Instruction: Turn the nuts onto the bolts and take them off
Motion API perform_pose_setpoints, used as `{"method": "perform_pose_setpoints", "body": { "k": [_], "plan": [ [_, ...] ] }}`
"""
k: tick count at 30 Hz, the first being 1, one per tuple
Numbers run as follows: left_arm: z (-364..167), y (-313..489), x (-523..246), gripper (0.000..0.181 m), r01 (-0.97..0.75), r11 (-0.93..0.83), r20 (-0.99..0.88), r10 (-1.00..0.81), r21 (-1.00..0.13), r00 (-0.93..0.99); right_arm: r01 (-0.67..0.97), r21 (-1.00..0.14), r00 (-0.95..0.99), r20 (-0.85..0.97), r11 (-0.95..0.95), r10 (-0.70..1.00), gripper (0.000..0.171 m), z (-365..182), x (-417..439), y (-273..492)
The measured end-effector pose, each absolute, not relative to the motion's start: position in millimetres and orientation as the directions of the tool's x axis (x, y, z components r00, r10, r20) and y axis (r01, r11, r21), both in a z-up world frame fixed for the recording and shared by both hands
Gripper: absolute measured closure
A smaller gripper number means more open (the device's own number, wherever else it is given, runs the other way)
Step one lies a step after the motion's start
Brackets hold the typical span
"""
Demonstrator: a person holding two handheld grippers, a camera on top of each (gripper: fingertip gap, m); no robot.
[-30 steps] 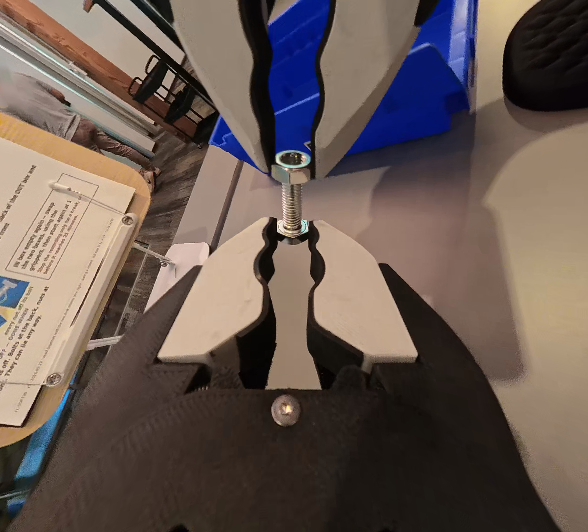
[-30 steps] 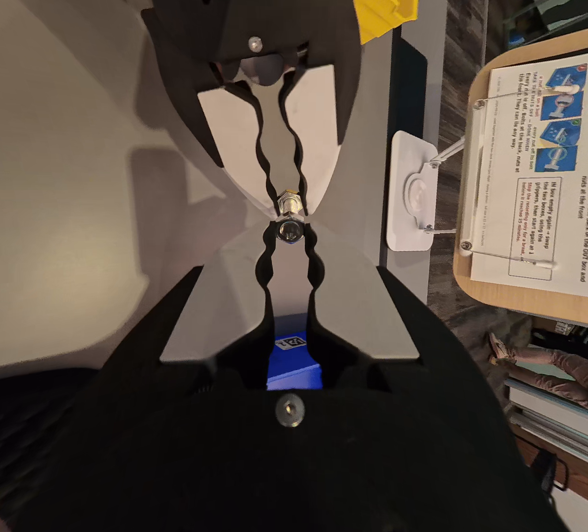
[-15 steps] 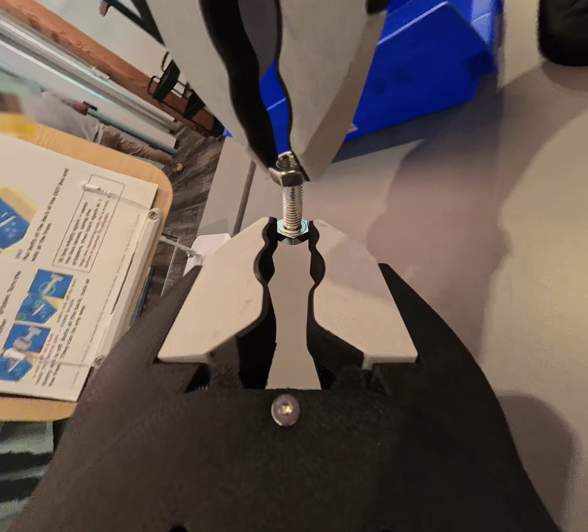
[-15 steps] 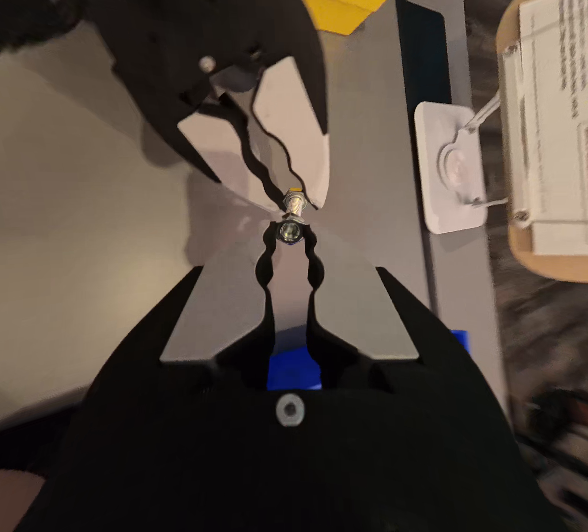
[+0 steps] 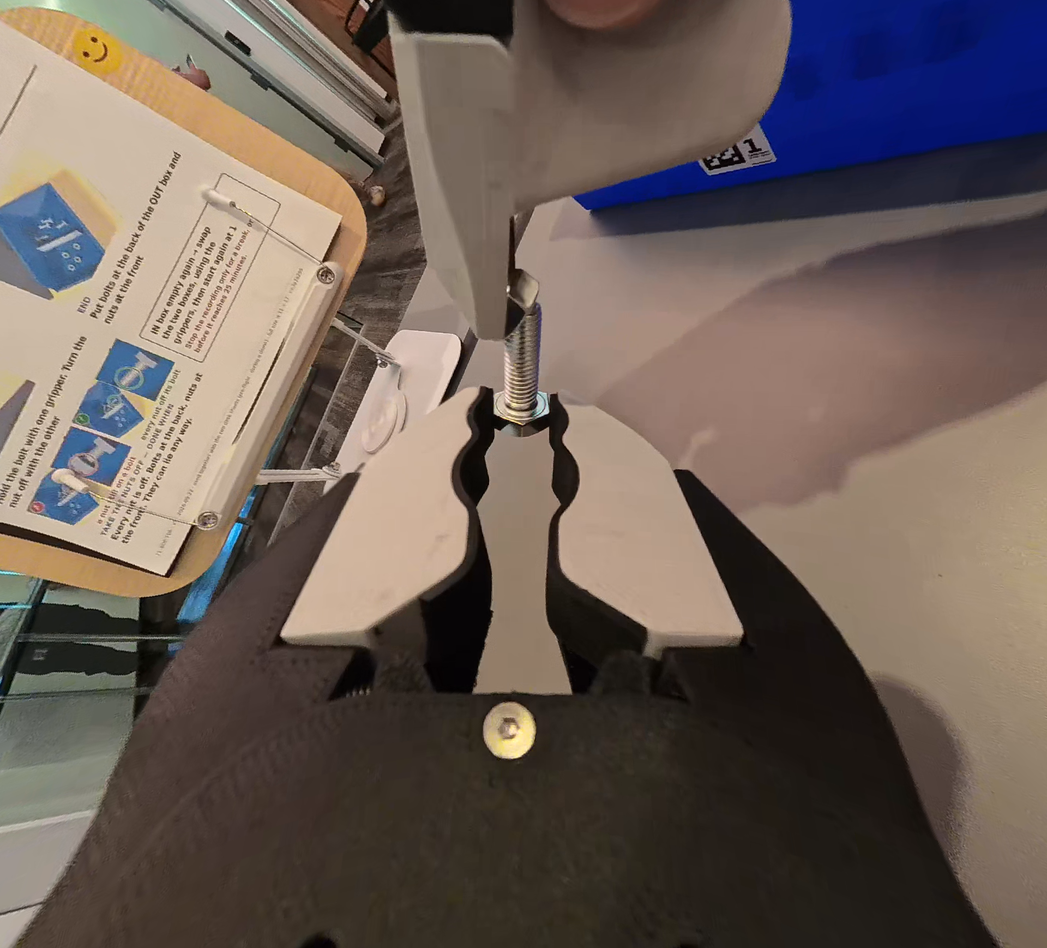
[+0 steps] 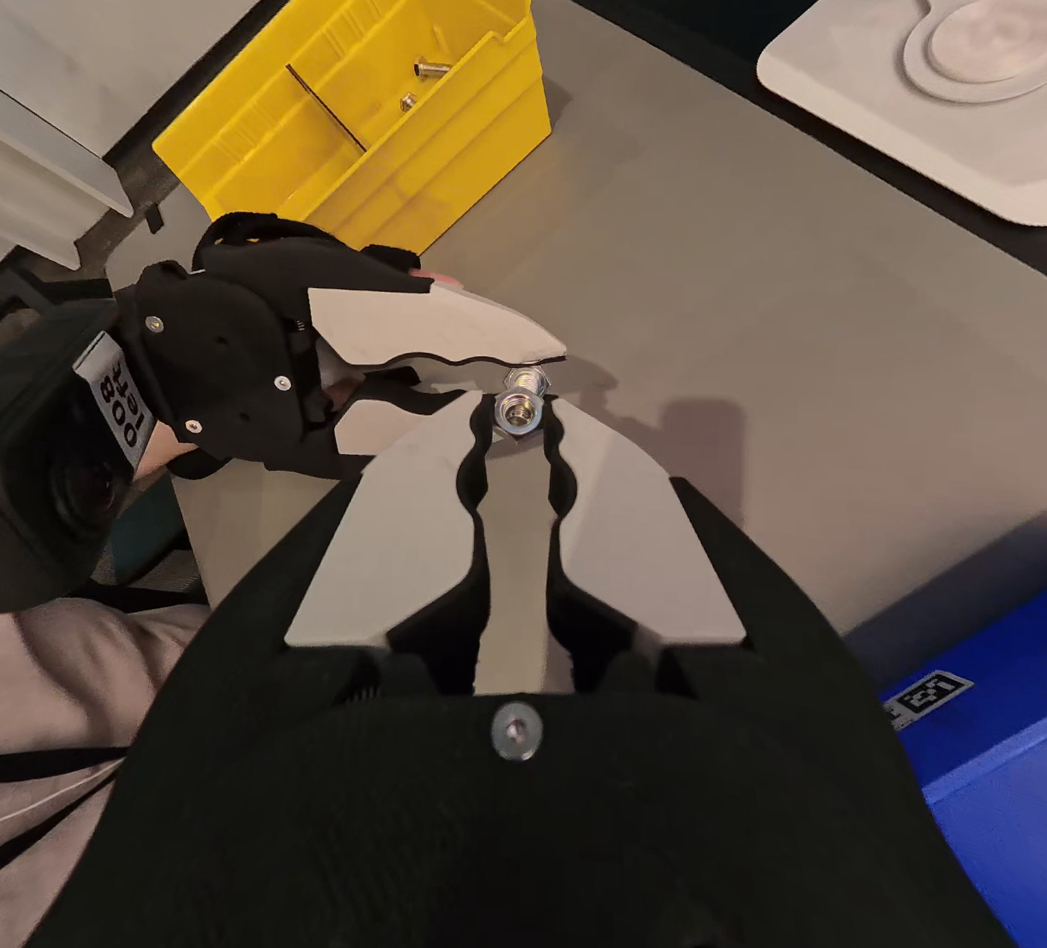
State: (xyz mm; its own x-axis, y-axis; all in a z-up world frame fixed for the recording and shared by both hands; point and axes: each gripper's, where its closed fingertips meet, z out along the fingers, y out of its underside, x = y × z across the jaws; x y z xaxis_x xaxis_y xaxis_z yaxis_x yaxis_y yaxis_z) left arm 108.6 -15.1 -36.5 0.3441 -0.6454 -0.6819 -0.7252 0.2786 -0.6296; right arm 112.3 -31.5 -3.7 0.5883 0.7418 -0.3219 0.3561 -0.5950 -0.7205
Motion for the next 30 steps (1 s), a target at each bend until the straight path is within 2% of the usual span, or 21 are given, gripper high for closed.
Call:
{"method": "perform_pose_setpoints", "body": {
  "k": [4,8,12,15,18,20,24,30],
  "plan": [
    [-37,-20,114,0.163,-0.690,0.268,-0.633,-0.690,-0.672,0.349,0.404,-0.721,0.583,-0.272,-0.563,0.766,0.154,-3,115,-35],
    [-34,-29,120,0.163,-0.609,0.213,-0.507,-0.782,-0.764,0.363,0.435,-0.755,0.552,-0.207,-0.490,0.808,0.153,8,114,-40],
    [-26,-45,130,0.163,-0.475,0.101,-0.289,-0.895,-0.874,0.340,0.377,-0.833,0.468,-0.206,-0.405,0.860,0.153,38,108,-52],
    [-15,-59,137,0.163,-0.341,-0.027,-0.081,-0.951,-0.940,0.300,0.366,-0.873,0.454,-0.135,-0.322,0.881,0.153,56,113,-58],
    [4,-68,139,0.163,-0.172,-0.192,0.151,-0.963,-0.966,0.225,0.388,-0.891,0.418,-0.059,-0.236,0.907,0.153,65,116,-66],
    [10,-73,138,0.163,-0.125,-0.263,0.241,-0.956,-0.957,0.170,0.374,-0.899,0.421,-0.055,-0.228,0.905,0.153,68,117,-65],
    [5,-70,138,0.163,-0.176,-0.194,0.156,-0.966,-0.965,0.208,0.360,-0.897,0.412,-0.096,-0.258,0.906,0.153,66,118,-63],
    [0,-70,139,0.163,-0.223,-0.160,0.111,-0.970,-0.962,0.216,0.435,-0.854,0.387,-0.107,-0.284,0.916,0.153,46,119,-63]
  ]
}}
